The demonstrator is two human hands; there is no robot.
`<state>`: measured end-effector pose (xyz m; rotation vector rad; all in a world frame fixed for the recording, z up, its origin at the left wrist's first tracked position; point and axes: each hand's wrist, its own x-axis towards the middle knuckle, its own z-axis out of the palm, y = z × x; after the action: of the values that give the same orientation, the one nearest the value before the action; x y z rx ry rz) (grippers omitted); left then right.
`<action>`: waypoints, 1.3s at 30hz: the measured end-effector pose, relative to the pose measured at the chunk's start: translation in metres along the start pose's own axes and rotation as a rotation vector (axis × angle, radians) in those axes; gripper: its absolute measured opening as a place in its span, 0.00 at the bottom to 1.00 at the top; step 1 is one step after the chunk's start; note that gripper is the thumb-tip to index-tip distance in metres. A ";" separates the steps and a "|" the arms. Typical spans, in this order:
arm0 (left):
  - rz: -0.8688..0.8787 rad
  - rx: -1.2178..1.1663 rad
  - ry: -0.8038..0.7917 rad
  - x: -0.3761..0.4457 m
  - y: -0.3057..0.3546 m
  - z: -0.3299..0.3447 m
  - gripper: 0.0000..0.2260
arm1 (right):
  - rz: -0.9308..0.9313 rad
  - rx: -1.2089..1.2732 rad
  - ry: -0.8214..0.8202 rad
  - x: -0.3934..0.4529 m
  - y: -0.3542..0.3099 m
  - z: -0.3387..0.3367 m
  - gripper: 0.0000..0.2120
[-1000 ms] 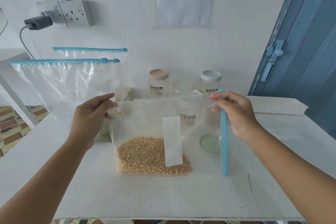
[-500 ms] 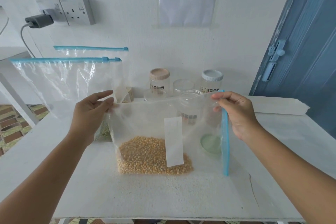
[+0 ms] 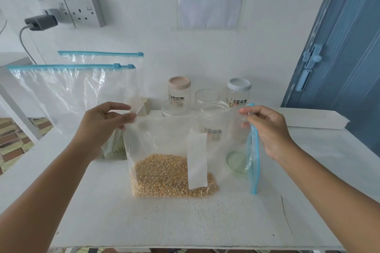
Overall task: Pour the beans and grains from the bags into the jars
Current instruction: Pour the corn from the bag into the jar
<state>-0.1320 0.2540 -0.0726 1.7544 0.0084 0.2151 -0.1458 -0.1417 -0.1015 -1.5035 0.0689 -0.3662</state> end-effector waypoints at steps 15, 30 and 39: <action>-0.019 -0.143 -0.070 -0.002 -0.010 0.000 0.13 | 0.008 -0.001 0.008 0.008 0.006 0.001 0.14; 0.033 -0.316 -0.290 -0.014 -0.049 -0.015 0.23 | 0.010 -0.002 -0.043 0.007 0.009 -0.004 0.18; -0.149 -0.130 -0.503 -0.044 -0.073 0.018 0.28 | 0.101 0.052 -0.288 -0.004 0.011 -0.022 0.12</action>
<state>-0.1647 0.2458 -0.1535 1.6279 -0.2339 -0.3296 -0.1532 -0.1615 -0.1147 -1.4816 -0.0921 -0.0680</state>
